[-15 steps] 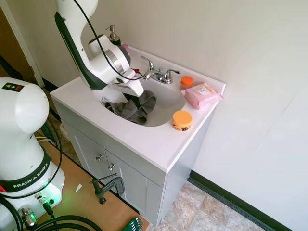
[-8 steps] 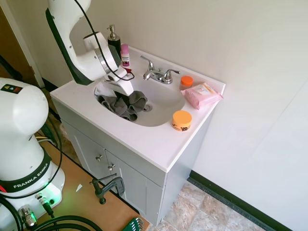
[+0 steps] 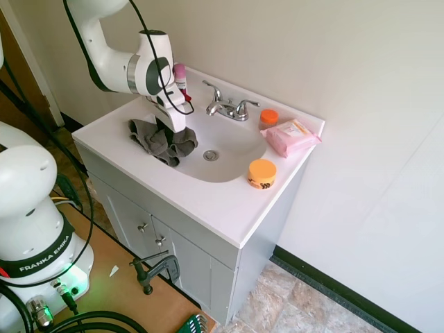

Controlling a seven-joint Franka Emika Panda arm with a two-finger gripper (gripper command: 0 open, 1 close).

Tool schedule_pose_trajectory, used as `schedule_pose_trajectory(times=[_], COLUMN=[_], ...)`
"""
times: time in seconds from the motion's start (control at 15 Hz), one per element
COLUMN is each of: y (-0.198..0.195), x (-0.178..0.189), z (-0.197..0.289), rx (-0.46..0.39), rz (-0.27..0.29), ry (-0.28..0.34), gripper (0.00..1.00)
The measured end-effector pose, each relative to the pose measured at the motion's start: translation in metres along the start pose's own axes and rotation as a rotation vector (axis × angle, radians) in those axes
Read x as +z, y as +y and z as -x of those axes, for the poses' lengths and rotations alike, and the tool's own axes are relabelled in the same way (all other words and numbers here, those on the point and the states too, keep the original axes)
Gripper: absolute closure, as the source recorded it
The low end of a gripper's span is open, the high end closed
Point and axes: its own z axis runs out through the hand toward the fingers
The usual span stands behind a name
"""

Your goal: Clean the sink

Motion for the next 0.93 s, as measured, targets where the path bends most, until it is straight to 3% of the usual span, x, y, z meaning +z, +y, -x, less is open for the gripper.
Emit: schedule_pose_trajectory(times=[0.27, 0.53, 0.67, 0.73, 0.93], y=[0.0, 0.016, 0.029, 0.036, 0.052], x=[-0.026, -0.065, -0.072, -0.072, -0.071], z=[0.01, 0.05, 0.086, 0.101, 0.127], rx=[-0.052, -0.163, -0.249, -0.284, -0.371], rz=[-0.042, -0.084, -0.075, -0.066, -0.029], ry=[-0.091, -0.056, -0.044, -0.036, 0.002], gripper=[1.0, 1.0, 1.0, 0.0, 0.0])
